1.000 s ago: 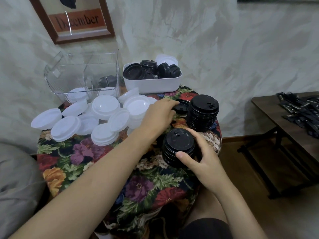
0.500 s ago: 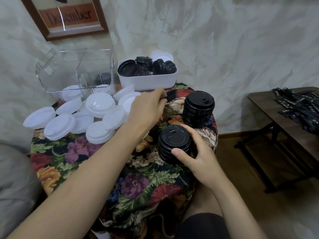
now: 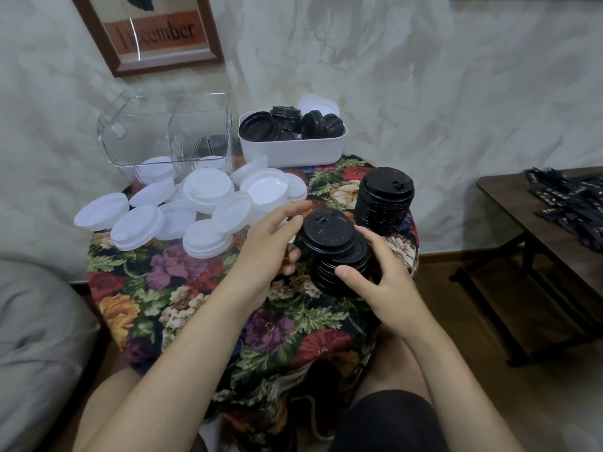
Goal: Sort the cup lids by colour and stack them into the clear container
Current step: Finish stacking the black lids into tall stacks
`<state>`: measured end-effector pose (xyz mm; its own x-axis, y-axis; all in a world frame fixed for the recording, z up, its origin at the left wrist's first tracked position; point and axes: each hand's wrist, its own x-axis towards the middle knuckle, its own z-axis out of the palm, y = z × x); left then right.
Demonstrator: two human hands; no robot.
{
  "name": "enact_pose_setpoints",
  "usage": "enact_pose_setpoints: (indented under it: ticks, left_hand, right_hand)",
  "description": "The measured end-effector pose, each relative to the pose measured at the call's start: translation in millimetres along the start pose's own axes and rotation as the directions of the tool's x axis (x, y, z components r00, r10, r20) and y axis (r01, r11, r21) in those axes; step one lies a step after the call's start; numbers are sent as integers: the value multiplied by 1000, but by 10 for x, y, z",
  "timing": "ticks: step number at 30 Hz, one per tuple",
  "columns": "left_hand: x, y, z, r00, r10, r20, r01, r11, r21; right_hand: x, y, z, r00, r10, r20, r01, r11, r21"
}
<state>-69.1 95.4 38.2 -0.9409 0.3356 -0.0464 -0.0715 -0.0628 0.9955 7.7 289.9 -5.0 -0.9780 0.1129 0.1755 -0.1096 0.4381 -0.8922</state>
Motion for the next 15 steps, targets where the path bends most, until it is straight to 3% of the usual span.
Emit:
enact_pose_setpoints:
  ticks: [5, 8, 11, 15]
  left_hand:
    - [-3, -48, -42, 1000, -5, -18, 6, 998, 58]
    - [28, -54, -77, 994, 19, -106, -21, 1000, -20]
    - [46, -29, -94, 994, -11, -105, 3, 997, -77]
    - [86, 13, -1, 995, 64, -82, -60, 997, 48]
  right_hand:
    - [6, 27, -7, 1000, -11, 4, 11, 1000, -4]
    - [10, 38, -11, 1000, -10, 8, 10, 1000, -4]
    - [12, 47, -10, 1000, -8, 13, 8, 1000, 2]
    - [17, 45, -11, 1000, -7, 9, 7, 1000, 3]
